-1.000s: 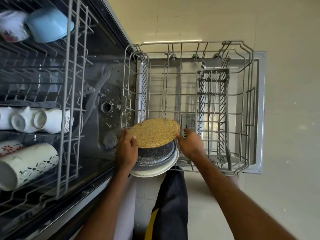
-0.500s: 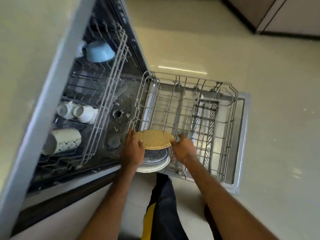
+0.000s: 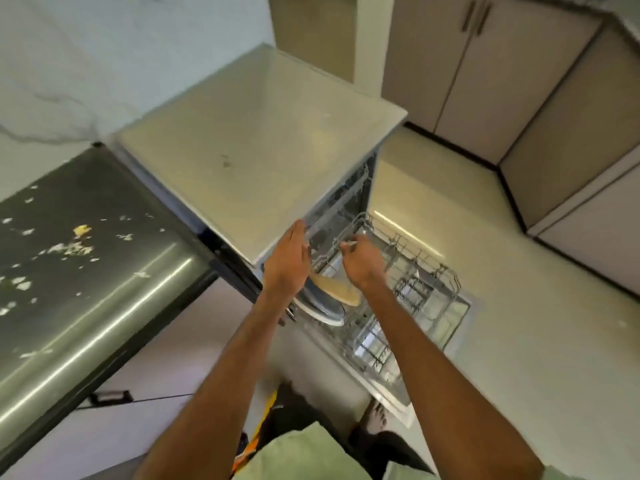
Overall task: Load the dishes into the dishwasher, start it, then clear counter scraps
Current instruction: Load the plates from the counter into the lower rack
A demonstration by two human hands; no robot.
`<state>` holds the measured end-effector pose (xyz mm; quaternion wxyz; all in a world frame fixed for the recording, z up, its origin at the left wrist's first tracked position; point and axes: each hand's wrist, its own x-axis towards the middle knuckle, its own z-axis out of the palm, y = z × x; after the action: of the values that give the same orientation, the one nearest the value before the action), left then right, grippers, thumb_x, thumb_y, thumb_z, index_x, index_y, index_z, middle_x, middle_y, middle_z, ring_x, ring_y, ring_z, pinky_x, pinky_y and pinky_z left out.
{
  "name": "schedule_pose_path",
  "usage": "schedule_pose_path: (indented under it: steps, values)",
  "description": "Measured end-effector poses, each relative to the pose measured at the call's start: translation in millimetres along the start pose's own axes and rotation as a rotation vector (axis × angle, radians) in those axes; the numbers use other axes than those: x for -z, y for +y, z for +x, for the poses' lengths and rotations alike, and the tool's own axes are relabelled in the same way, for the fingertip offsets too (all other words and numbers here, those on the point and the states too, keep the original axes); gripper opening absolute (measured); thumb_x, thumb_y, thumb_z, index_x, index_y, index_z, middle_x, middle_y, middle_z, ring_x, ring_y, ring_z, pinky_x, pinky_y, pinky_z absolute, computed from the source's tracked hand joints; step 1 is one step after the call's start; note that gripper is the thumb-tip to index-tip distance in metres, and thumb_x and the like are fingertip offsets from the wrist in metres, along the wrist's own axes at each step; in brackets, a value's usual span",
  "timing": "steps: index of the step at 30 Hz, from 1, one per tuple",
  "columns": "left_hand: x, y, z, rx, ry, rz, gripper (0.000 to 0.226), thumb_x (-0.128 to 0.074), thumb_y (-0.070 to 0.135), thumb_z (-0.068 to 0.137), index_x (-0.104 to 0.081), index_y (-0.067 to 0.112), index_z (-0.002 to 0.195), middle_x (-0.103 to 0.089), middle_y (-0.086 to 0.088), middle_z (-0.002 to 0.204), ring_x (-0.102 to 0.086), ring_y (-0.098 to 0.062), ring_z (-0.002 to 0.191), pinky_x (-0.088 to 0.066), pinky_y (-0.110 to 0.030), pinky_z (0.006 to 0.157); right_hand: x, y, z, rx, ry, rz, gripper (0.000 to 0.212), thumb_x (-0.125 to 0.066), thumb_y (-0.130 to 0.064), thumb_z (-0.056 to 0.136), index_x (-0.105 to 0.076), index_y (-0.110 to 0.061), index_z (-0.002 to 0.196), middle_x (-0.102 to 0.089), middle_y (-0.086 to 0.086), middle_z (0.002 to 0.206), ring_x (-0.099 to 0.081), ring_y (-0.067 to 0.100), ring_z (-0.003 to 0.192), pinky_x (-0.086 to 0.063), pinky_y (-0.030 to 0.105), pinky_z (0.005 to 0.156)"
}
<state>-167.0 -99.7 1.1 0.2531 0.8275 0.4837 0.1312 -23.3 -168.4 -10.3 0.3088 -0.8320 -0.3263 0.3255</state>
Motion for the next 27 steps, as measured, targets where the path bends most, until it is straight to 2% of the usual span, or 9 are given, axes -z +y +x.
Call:
schedule_pose_path:
  steps: [5,8,13,17,20,27]
  values:
    - [89,-18,-16,0.031,0.199,0.012,0.053,-0.041,0.021,0.104,-0.027,0.017,0.155,-0.035,-0.003,0.158,-0.037,-0.021,0.143,-0.034,-0.035,0.114,-23,-112,-31,0.236,-0.051,-0.033,0.037,-0.049,-0.032,0.103,-0.054,-0.01,0.133,-0.068,0.011,0.121,-0.062,0.029,0.113,-0.047,0.035,0.092]
    - [142,-55,-39,0.141,0.288,-0.019,0.054,-0.043,0.02,0.103,-0.028,0.02,0.155,-0.037,-0.003,0.156,-0.04,-0.022,0.14,-0.037,-0.039,0.112,-64,-169,-54,0.363,-0.087,-0.036,0.034,-0.053,-0.03,0.101,-0.057,-0.01,0.128,-0.07,0.012,0.117,-0.063,0.031,0.11,-0.047,0.038,0.094]
    - [229,-158,-118,0.301,0.416,0.019,0.058,-0.045,0.015,0.1,-0.028,0.014,0.155,-0.034,-0.006,0.158,-0.036,-0.022,0.143,-0.033,-0.035,0.114,-179,-260,-106,0.542,-0.217,-0.088,0.028,-0.059,-0.026,0.098,-0.065,-0.009,0.12,-0.07,0.017,0.115,-0.063,0.036,0.111,-0.046,0.038,0.092]
    - [296,-255,-201,0.494,0.544,0.081,0.058,-0.046,0.015,0.1,-0.028,0.013,0.155,-0.036,-0.007,0.157,-0.037,-0.02,0.143,-0.034,-0.032,0.112,-293,-330,-175,0.7,-0.377,-0.087,0.021,-0.061,-0.026,0.095,-0.068,-0.011,0.109,-0.073,0.013,0.103,-0.067,0.032,0.1,-0.049,0.037,0.085]
    - [331,-312,-261,0.652,0.608,0.082,0.058,-0.051,0.015,0.098,-0.032,0.012,0.153,-0.042,-0.009,0.153,-0.044,-0.023,0.138,-0.038,-0.033,0.109,-361,-362,-229,0.777,-0.512,-0.101,0.022,-0.06,-0.027,0.097,-0.068,-0.011,0.11,-0.073,0.008,0.102,-0.067,0.027,0.097,-0.044,0.028,0.08]
    - [361,-398,-379,1.02,0.719,0.048,0.06,-0.05,0.021,0.097,-0.031,0.017,0.154,-0.042,-0.007,0.154,-0.046,-0.024,0.136,-0.04,-0.036,0.107,-483,-398,-323,0.845,-0.809,-0.22,0.022,-0.06,-0.029,0.096,-0.067,-0.012,0.108,-0.072,0.006,0.104,-0.066,0.024,0.1,-0.048,0.031,0.085]
